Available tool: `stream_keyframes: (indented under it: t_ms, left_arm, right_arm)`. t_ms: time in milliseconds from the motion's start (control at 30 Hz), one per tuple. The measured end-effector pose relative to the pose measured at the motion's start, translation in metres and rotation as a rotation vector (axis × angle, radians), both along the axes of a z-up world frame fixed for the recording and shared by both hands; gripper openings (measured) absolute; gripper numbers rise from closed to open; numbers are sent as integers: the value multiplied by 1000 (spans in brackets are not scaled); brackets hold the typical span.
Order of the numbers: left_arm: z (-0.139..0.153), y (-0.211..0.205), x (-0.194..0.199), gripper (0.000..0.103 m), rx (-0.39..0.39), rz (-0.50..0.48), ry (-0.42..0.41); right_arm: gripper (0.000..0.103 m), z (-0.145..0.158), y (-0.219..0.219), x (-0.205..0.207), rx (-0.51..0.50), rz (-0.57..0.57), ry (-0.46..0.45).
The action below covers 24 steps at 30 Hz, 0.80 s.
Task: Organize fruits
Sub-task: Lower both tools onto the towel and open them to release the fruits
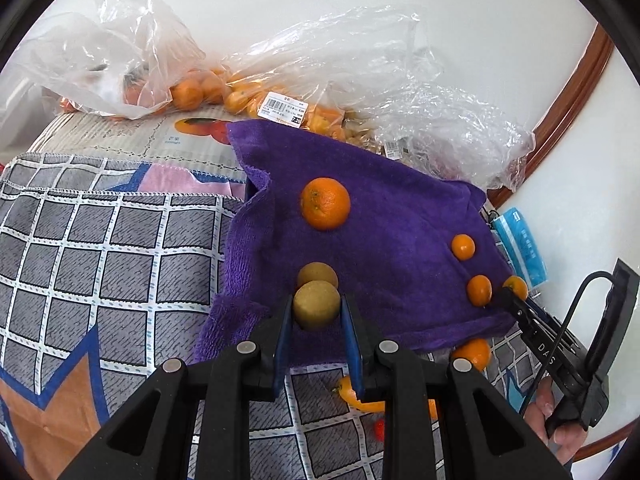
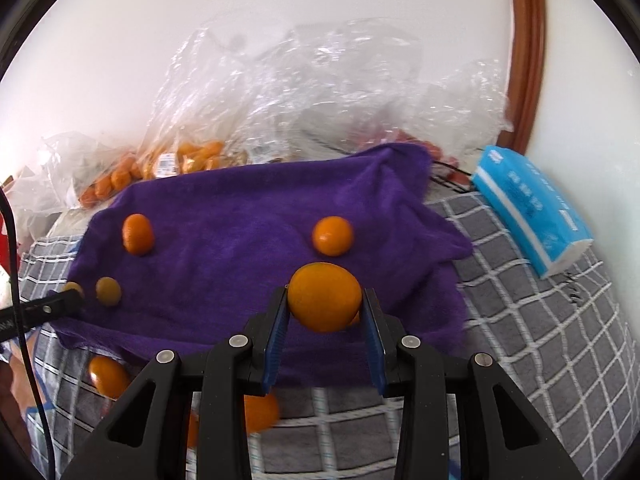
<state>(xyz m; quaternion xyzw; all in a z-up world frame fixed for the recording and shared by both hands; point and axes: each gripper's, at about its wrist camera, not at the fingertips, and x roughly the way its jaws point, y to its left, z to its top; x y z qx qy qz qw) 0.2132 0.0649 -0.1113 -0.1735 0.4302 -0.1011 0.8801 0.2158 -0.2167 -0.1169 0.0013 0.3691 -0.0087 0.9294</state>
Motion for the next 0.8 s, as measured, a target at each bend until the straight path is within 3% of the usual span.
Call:
stream_keyframes:
  t_ms: [267, 500, 800]
  left_arm:
    - [14, -17, 23, 23, 40, 2, -34]
    - [6, -24, 47, 23, 83, 47, -18]
    - [-6, -21, 55, 23, 78, 59, 16]
  right_arm:
    - [36, 3, -27, 8, 38, -18, -14]
    - [36, 1, -30, 37, 43, 16, 0]
    - [36, -20, -35, 59, 75, 16, 72]
